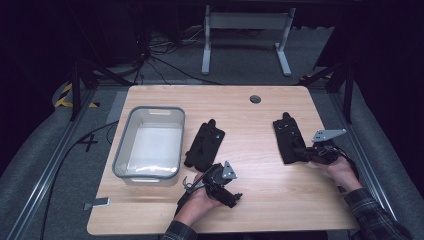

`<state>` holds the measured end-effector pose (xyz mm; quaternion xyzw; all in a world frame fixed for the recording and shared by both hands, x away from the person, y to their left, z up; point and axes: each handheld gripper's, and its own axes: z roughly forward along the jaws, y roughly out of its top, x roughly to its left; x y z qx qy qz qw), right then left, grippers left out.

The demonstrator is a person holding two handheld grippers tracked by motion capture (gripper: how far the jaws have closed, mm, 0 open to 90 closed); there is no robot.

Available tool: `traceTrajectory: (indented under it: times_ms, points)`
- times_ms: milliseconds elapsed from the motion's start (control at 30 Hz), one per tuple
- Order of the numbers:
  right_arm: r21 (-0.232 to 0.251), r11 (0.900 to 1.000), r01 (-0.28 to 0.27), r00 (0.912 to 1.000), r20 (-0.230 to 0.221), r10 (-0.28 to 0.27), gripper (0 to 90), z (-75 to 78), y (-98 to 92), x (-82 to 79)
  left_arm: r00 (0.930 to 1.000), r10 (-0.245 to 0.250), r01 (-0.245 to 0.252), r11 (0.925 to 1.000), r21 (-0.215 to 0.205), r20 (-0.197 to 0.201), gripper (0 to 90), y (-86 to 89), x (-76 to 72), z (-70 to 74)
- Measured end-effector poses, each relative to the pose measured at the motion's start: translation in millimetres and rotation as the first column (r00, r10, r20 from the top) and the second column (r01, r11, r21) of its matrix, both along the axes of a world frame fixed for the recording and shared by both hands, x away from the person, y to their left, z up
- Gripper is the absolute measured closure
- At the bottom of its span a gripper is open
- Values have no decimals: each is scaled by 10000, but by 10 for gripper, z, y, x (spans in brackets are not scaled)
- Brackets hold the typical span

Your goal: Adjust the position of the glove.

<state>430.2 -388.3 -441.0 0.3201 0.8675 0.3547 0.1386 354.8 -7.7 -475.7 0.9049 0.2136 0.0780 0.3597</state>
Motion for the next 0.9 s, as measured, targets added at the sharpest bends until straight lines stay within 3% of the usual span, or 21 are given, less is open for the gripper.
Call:
traceTrajectory:
  times_ms: [133,433,900]
  points:
    - [-7,10000,76,9998,-206,-76,899,-67,-21,18,10000,-3,3,10000,4,0,0,0,0,0]
    - [16,10000,-40,9998,-169,41,899,-81,-21,-40,10000,-3,3,10000,2,-1,0,1,-1,0]
    - [-79,9979,-635,9964,-564,630,900,-86,6,-333,10000,-1,1,10000,5,-1,0,1,-1,0]
